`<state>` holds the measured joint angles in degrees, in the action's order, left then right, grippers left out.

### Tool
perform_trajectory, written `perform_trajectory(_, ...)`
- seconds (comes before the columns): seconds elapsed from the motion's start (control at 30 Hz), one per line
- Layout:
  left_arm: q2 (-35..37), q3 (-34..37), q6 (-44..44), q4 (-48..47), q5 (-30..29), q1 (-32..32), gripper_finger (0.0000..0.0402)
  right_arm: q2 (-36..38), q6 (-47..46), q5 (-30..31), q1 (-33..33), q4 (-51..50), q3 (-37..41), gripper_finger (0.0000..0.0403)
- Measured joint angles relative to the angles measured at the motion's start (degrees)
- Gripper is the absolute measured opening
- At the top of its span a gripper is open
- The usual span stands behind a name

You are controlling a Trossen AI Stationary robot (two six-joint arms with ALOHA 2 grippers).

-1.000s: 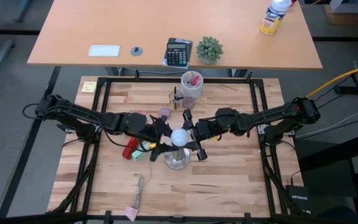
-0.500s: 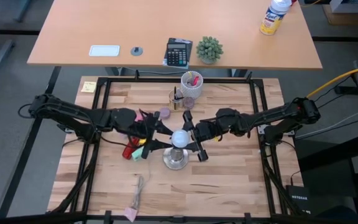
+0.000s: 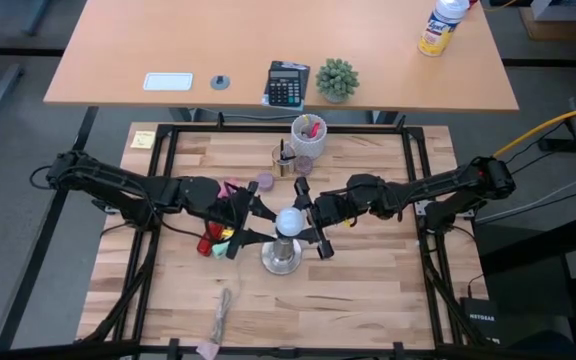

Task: Screw lightbulb
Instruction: Remove the lightbulb from the lamp

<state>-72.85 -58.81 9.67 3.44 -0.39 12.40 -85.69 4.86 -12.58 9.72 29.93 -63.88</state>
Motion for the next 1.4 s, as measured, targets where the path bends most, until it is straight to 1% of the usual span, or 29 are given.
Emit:
perform_trajectory(0.37,0.70,0.00,-0.82,0.22,-0.02,0.00,0.0230,-0.04,0.00,-0.02,0.00,0.00,0.00,0.0166)
perform_trajectory(0.63,3.74,0.00,-1.08,0.32,-0.02,0.00,0.0230,-0.04,0.00,-0.02,0.00,-0.02,0.00,0.0166)
perform_trajectory(0.77,4.32,0.00,1.38,1.40,-0.04,0.00,0.0230,-0.04,0.00,-0.02,0.00,0.00,0.00,0.0166)
perform_trajectory(0.9,2.94,0.00,2.92,4.61,-0.06,0.00,0.0230,-0.07,0.02,-0.02,0.00,0.13,0.00,0.0166)
perform_trajectory(1.17,-0.52,0.00,0.80,10.04,-0.11,0.00,0.0230,-0.07,0.03,-0.13,0.02,0.14,0.00,0.0166)
perform_trajectory(1.27,-2.20,0.00,-1.12,10.98,-0.29,0.00,0.0230,-0.09,0.03,-0.07,0.03,0.27,0.00,0.0166)
perform_trajectory(1.4,-2.90,0.00,-1.33,11.56,-0.30,-0.02,0.0230,-0.09,0.02,-0.05,0.00,0.24,0.00,0.0166)
